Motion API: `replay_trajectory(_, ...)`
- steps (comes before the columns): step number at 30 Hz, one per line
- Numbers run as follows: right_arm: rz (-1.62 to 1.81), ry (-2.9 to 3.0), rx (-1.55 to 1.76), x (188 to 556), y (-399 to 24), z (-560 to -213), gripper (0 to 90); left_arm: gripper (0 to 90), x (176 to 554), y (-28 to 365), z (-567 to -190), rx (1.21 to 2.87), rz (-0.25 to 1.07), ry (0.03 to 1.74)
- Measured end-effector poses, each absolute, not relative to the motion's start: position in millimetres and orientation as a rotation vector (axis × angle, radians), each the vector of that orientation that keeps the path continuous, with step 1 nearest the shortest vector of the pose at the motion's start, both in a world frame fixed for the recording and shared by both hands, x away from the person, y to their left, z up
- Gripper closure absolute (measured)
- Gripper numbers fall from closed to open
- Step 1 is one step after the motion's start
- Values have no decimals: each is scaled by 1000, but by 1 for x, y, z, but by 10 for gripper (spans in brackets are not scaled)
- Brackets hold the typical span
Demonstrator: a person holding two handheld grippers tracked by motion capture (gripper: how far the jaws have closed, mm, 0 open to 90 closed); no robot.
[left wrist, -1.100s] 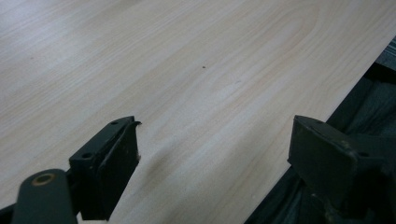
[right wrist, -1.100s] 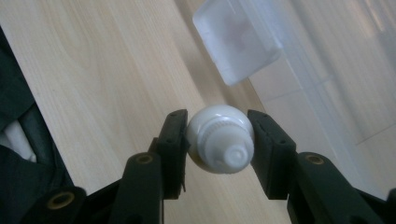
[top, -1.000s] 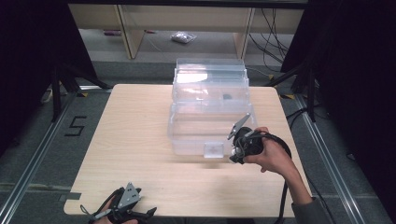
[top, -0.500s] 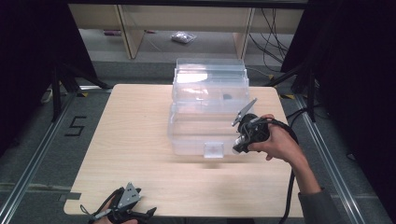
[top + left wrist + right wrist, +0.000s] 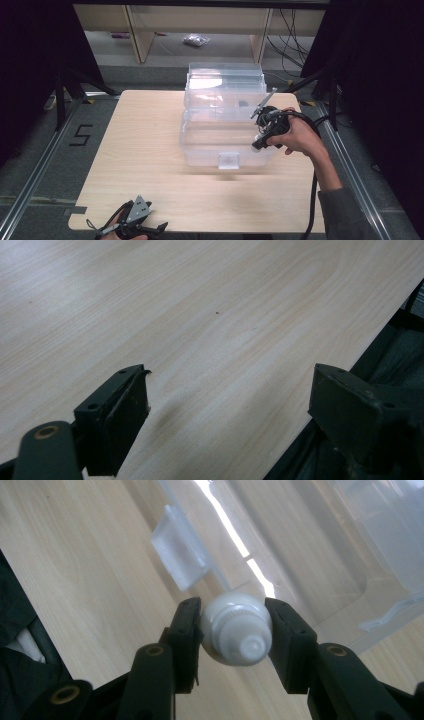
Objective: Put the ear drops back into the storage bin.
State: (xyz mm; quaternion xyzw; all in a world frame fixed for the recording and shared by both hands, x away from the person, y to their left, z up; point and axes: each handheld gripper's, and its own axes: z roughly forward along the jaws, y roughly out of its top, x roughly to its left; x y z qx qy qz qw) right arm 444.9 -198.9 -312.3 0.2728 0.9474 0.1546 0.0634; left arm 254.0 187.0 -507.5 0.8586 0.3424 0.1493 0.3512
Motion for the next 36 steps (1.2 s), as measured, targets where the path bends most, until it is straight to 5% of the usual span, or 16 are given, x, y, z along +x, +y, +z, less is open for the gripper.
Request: replay_trajectory(36, 273, 2867, 1034, 525, -209, -393, 601, 155, 258, 187, -510, 2206, 353, 901)
